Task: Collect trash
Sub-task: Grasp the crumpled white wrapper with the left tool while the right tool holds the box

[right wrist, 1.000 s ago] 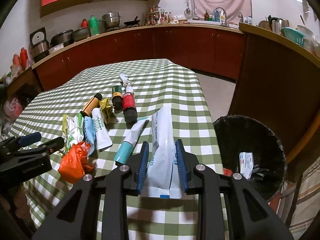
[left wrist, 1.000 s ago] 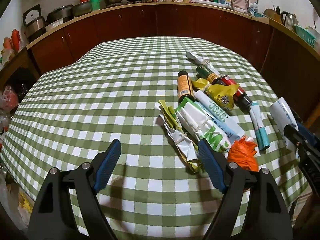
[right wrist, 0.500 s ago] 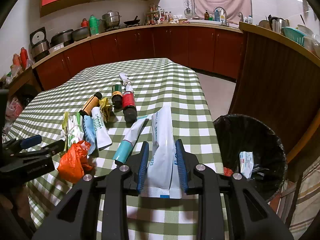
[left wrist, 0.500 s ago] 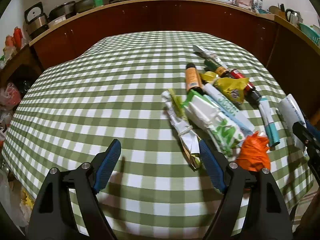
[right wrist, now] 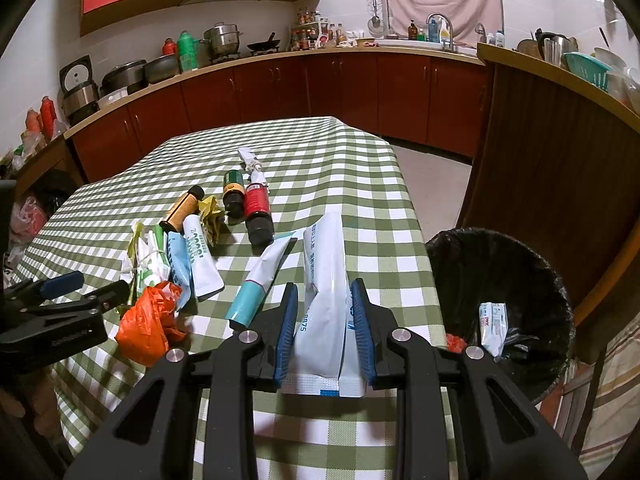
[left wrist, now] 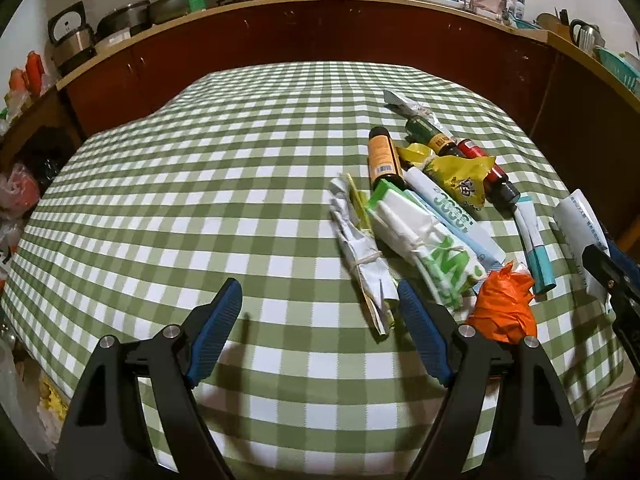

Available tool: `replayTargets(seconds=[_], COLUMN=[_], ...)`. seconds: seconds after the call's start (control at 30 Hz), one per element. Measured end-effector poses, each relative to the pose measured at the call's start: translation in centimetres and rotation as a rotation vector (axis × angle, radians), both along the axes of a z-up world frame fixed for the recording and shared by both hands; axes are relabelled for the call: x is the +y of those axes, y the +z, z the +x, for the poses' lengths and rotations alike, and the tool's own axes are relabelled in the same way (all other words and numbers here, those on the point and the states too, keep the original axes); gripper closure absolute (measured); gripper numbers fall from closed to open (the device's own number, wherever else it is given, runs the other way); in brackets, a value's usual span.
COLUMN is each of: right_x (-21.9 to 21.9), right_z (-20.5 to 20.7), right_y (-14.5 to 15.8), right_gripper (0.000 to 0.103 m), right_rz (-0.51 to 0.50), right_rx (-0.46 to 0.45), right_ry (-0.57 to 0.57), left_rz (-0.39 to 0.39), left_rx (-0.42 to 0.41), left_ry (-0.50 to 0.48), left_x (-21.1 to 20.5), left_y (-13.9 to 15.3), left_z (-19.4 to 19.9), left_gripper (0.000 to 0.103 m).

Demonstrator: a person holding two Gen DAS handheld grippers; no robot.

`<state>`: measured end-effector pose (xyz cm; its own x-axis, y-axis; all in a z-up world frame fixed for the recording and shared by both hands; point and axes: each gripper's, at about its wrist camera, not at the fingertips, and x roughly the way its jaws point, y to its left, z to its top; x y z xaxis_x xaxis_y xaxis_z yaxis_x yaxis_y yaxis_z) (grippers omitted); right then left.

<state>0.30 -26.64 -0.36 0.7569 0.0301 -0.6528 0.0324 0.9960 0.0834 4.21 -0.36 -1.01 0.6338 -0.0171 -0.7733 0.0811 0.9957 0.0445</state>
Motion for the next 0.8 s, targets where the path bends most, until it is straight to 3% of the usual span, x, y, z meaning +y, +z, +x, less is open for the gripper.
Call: replayTargets(seconds=[0.53, 0.73, 0.8], right_x=[-0.3, -0.3, -0.3], right_z=[0.1, 0.1, 0.1], right_y=[-0.3, -0.3, -0.3], right_gripper=[0.075, 0.075, 0.075], right_rz=[0.009, 0.009, 0.008], right_rx=[0.011, 0.012, 0.013], right_ry=[0.001, 0.001, 0.000], left_rz=[0.014, 0.008, 0.011], left_rx=[0.009, -0.003, 0.003], left_ry=[0.008, 0.000, -0.015], left_x=[0.2, 0.5, 0.4], left_y=[-1.0, -0.7, -0.8], left_z=[0.6, 0.5, 0.6], left_gripper=[0.027, 0.036, 0.046])
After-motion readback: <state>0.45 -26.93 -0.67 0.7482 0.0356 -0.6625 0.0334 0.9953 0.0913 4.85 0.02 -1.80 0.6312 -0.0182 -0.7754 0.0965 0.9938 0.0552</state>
